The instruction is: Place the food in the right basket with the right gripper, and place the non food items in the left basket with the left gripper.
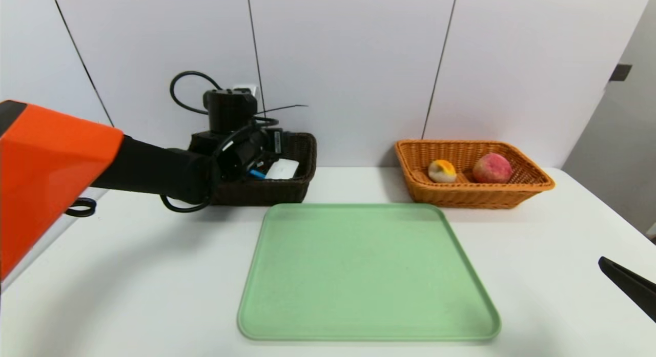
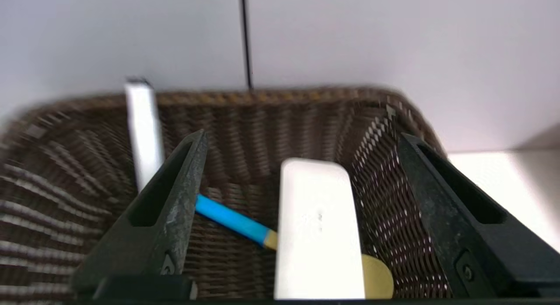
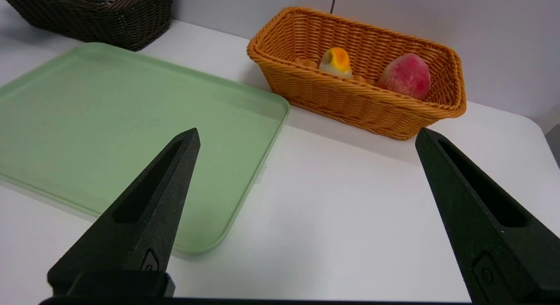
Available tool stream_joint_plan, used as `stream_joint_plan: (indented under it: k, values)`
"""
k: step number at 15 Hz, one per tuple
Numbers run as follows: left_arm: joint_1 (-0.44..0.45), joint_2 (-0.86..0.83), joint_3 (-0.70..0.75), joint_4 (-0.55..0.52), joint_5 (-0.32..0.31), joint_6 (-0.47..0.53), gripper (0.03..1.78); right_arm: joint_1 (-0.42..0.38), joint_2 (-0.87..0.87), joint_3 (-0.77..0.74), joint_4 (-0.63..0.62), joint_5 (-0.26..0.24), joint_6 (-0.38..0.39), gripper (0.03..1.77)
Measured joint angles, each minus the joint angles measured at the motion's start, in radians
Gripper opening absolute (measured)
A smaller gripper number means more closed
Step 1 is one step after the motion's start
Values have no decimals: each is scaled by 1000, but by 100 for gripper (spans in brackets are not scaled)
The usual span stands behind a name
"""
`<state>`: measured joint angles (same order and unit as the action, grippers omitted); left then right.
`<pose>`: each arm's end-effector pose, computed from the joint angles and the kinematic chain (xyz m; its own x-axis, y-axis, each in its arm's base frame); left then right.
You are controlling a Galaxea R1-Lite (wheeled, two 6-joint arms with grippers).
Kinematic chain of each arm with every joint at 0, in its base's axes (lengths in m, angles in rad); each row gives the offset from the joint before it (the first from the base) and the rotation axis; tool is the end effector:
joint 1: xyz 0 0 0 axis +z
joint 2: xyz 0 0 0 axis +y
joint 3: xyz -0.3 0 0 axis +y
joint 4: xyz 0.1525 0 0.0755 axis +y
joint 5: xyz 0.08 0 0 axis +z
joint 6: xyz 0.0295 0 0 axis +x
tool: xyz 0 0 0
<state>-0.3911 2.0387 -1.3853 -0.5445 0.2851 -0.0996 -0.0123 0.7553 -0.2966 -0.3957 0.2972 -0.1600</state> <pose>0.3822 -0.1486 0.2232 0.9891 -0.1036 -0.1043 0.0968 0.9929 -0.0684 0.0598 0.0079 0.1990 0.9578 0.2811 -0.0602 -0.2869 0.9475 -0.1408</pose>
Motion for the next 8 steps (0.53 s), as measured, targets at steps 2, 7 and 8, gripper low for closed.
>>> stream_joint_plan:
  k: [2,7,8]
  values:
    - [65,-91,12,16,10,62,157,-1,15,-41,1,-12,5,170]
    - [293,-481,311,61,30,184,164,-3,20,-163,97,-71,14,171]
    - [323,-578,412,66,33,192,164,-3,-4,-177,142,-72,19,171]
